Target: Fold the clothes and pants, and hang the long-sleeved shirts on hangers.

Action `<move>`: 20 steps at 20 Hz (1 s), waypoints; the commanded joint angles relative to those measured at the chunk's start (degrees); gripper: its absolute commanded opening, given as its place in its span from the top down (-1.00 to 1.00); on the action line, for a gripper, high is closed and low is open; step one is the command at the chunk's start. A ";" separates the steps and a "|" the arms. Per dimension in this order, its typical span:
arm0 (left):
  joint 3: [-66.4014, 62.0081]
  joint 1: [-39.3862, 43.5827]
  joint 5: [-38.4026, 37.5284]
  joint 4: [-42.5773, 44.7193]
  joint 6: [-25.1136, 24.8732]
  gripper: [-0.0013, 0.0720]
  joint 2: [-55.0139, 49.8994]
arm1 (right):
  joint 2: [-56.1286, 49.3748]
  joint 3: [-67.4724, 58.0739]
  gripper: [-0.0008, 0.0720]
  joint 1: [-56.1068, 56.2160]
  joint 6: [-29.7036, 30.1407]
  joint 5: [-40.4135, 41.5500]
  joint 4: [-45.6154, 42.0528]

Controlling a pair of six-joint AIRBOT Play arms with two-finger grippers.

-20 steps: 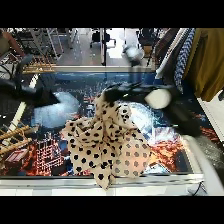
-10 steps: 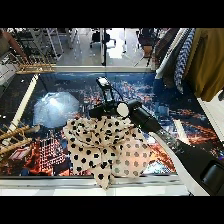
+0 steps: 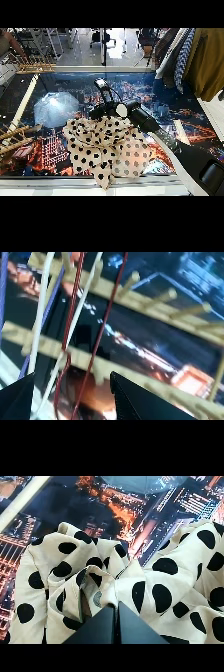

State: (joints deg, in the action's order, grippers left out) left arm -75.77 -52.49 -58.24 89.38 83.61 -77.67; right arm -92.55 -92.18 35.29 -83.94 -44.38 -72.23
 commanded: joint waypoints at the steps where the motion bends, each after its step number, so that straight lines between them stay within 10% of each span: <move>1: -3.32 0.48 1.14 0.20 -0.07 -0.32 -7.93 | 0.00 -0.02 0.93 0.07 0.28 -0.04 -0.07; 6: -3.89 0.48 3.54 0.15 -0.66 -0.28 -13.33 | 0.00 -0.02 0.93 0.07 0.28 0.11 -0.24; 9: -3.89 0.48 5.35 0.15 -0.66 0.65 -13.88 | 0.00 -0.02 0.93 0.07 0.28 0.48 -0.33; 20: -3.89 0.50 11.06 -4.85 -0.72 0.94 -8.04 | 0.00 -0.02 0.93 0.07 0.07 0.44 -0.39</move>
State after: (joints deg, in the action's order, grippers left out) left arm -79.59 -52.03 -50.41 88.29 82.96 -88.47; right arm -92.55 -92.18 35.29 -83.55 -43.94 -72.66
